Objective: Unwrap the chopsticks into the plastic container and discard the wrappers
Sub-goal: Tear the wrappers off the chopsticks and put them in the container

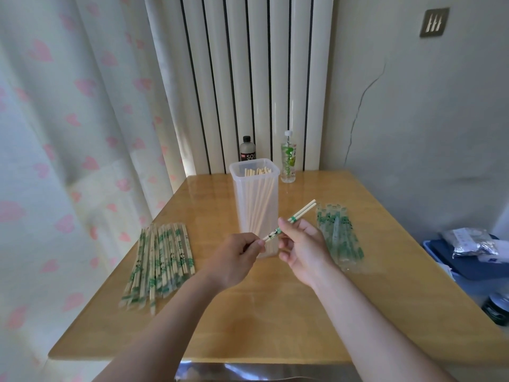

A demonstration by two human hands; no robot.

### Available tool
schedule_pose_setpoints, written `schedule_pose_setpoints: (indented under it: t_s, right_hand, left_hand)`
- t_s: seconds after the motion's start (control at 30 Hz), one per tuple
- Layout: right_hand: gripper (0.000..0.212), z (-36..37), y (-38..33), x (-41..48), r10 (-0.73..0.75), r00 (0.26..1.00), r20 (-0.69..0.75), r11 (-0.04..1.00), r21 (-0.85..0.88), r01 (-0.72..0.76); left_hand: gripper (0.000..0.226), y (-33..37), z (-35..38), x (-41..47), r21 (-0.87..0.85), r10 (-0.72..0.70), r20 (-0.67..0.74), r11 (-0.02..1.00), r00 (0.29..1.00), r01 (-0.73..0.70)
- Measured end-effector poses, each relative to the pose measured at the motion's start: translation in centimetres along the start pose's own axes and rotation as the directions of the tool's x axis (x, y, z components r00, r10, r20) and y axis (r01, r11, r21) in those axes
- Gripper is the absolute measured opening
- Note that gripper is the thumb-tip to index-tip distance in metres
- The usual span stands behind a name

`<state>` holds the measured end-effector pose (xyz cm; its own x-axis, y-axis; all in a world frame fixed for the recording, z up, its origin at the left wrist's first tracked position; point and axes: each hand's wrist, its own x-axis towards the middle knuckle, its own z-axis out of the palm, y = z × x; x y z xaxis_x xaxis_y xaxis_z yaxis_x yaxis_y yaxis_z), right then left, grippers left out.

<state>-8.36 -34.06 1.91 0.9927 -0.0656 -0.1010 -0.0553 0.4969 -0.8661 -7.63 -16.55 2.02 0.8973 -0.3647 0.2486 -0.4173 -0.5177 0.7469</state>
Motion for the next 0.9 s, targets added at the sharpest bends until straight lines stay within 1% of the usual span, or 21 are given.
schedule_pose_setpoints:
  t_s: [0.1, 0.17, 0.27, 0.33, 0.4, 0.43, 0.47, 0.5, 0.6, 0.67, 0.8, 0.9]
  right_hand:
    - [0.026, -0.1, -0.3, 0.2, -0.024, 0.999, -0.042, 1.0, -0.003, 0.024]
    - [0.021, -0.5, -0.9, 0.5, -0.037, 0.996, -0.087, 0.999, 0.018, 0.038]
    - [0.019, -0.6, -0.7, 0.5, -0.036, 0.994, -0.104, 0.999, 0.011, 0.037]
    - [0.023, -0.4, -0.2, 0.4, -0.027, 0.993, -0.116, 0.999, 0.016, 0.029]
    - [0.027, -0.1, 0.4, 0.3, -0.021, 0.991, -0.129, 1.0, 0.01, 0.022]
    - [0.028, 0.0, 0.7, 0.3, -0.019, 0.991, -0.129, 1.0, -0.003, 0.018]
    - [0.027, 0.1, 1.0, 0.1, -0.015, 0.992, -0.123, 1.0, -0.018, 0.012]
    - [0.026, 0.3, 1.3, 0.0, -0.009, 0.994, -0.113, 1.0, -0.026, 0.006]
    - [0.023, 0.6, 1.5, -0.2, 0.0, 0.995, -0.099, 1.0, -0.016, -0.002]
    - [0.019, 0.3, 1.0, -0.3, 0.001, 0.994, -0.108, 1.0, 0.014, 0.0]
    - [0.023, -1.6, -0.4, 0.1, -0.015, 0.982, -0.189, 0.996, 0.078, 0.03]
    - [0.02, -3.1, -0.9, 0.4, 0.004, 0.967, -0.254, 0.985, 0.165, 0.04]
  left_hand:
    - [0.026, -0.6, -0.3, -0.2, 0.006, 0.002, 0.002, 1.0, 1.0, -0.002]
    - [0.026, -1.1, -0.7, -0.4, 0.006, -0.026, 0.012, 1.0, 1.0, 0.026]
    - [0.027, -1.9, -1.1, -0.2, 0.039, -0.072, 0.03, 0.997, 0.997, 0.071]
    - [0.028, -1.9, -1.4, -0.1, 0.131, -0.12, 0.065, 0.985, 0.991, 0.111]
    - [0.029, -1.4, -1.4, 0.2, 0.283, -0.199, 0.087, 0.944, 0.976, 0.168]
    - [0.037, -0.8, -1.3, 0.4, 0.33, -0.228, 0.081, 0.925, 0.97, 0.189]
    - [0.044, -0.3, -1.0, 0.6, 0.342, -0.229, 0.068, 0.92, 0.971, 0.193]
    - [0.045, 0.3, -0.6, 0.8, 0.338, -0.203, 0.059, 0.925, 0.977, 0.172]
    - [0.026, 2.0, 0.3, 1.3, 0.331, -0.063, 0.044, 0.943, 0.997, 0.045]
    - [0.022, 2.3, 0.4, 1.4, 0.31, -0.014, 0.046, 0.951, 0.999, -0.001]
    - [0.02, 1.7, -0.2, 1.7, 0.307, -0.007, 0.071, 0.951, 0.997, -0.015]
    - [0.021, 1.2, -1.4, 1.9, 0.37, -0.03, 0.072, 0.929, 0.997, 0.001]
